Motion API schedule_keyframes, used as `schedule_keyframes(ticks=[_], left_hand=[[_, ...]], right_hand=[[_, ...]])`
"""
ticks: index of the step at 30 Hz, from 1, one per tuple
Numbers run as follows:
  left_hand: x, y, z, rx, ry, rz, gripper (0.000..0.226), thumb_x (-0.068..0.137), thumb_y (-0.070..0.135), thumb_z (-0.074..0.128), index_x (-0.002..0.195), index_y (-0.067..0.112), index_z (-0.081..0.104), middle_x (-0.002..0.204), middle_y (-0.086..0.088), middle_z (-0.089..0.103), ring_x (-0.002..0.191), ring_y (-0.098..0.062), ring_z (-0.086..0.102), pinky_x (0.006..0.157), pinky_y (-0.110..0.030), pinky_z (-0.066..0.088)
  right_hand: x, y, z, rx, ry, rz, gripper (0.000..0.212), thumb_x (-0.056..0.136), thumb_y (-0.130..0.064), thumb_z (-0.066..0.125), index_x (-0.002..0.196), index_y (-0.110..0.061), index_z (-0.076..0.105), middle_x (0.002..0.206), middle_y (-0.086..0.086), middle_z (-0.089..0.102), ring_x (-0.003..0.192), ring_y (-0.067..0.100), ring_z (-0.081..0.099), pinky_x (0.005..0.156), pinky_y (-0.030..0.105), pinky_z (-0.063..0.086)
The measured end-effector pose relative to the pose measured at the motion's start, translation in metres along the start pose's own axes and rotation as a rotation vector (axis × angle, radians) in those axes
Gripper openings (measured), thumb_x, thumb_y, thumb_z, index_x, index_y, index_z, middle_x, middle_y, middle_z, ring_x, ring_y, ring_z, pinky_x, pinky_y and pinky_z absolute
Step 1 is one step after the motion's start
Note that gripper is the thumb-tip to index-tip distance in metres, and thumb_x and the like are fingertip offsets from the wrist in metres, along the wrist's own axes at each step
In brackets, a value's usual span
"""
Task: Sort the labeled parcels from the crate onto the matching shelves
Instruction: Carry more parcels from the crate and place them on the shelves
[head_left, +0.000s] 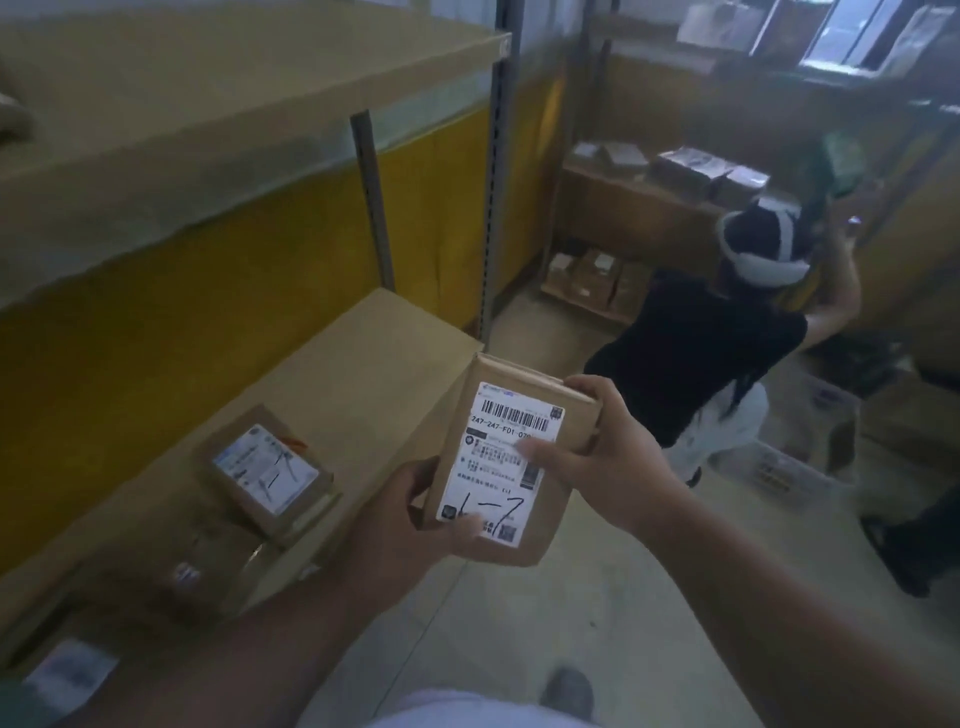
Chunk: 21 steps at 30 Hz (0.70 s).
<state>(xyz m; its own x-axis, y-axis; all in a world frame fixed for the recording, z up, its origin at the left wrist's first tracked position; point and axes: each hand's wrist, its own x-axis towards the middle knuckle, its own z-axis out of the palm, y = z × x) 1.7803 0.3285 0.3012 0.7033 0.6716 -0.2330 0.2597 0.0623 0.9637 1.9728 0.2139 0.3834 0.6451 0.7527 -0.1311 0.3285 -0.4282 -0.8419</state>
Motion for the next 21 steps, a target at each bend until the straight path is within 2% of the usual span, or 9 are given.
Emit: schedule_keyframes(ticks=[3,7,10,13,17,21], left_hand=[[0.042,0.002,0.016,-0.008,0.122,-0.01,0.043,0.08,0.011,0.082,0.115,0.029,0.062,0.108,0.014,0.075,0.093,-0.007,0.074,0.07,-0.023,0.059],[0.078,0.005,0.034,-0.054,0.307,-0.099,0.042,0.083,0.015,0.081,0.119,0.026,0.061,0.111,0.011,0.074,0.088,-0.002,0.073,0.065,-0.017,0.056],[0.093,0.008,0.035,-0.067,0.427,-0.146,0.049,0.079,0.022,0.085,0.123,0.018,0.063,0.114,0.001,0.075,0.096,-0.012,0.074,0.072,-0.027,0.06],[0.098,0.002,0.024,-0.093,0.59,-0.237,0.066,0.065,0.045,0.089,0.122,0.03,0.063,0.108,0.011,0.076,0.092,-0.014,0.075,0.081,-0.044,0.061],[0.103,-0.015,0.011,-0.102,0.775,-0.348,0.044,0.069,0.035,0.09,0.103,0.041,0.063,0.093,0.021,0.076,0.08,-0.01,0.075,0.077,-0.045,0.062],[0.118,-0.029,-0.005,-0.086,0.859,-0.44,0.047,0.067,0.046,0.086,0.107,0.036,0.063,0.101,0.013,0.074,0.092,-0.012,0.071,0.082,-0.045,0.06]], right_hand=[[0.067,0.011,-0.006,-0.015,-0.101,-0.031,0.071,0.068,-0.044,0.088,0.125,-0.039,0.045,0.096,-0.016,0.072,0.082,0.002,0.071,0.074,0.036,0.062],[0.149,0.007,-0.006,-0.059,-0.306,-0.057,0.069,0.068,-0.04,0.088,0.124,-0.038,0.046,0.096,-0.014,0.072,0.084,0.007,0.072,0.072,0.039,0.063],[0.19,-0.008,0.003,-0.132,-0.451,-0.144,0.067,0.07,-0.042,0.087,0.12,-0.039,0.044,0.095,-0.014,0.069,0.082,0.007,0.07,0.068,0.039,0.063],[0.221,-0.025,0.031,-0.191,-0.555,-0.237,0.072,0.069,-0.046,0.086,0.126,-0.039,0.043,0.097,-0.017,0.067,0.083,0.004,0.067,0.068,0.034,0.061],[0.245,-0.032,0.085,-0.18,-0.658,-0.238,0.076,0.072,-0.044,0.085,0.131,-0.041,0.037,0.098,-0.017,0.066,0.083,0.005,0.067,0.07,0.037,0.062],[0.265,-0.029,0.13,-0.213,-0.696,-0.228,0.076,0.078,-0.042,0.082,0.135,-0.038,0.031,0.093,-0.013,0.066,0.081,0.009,0.067,0.069,0.042,0.062]])
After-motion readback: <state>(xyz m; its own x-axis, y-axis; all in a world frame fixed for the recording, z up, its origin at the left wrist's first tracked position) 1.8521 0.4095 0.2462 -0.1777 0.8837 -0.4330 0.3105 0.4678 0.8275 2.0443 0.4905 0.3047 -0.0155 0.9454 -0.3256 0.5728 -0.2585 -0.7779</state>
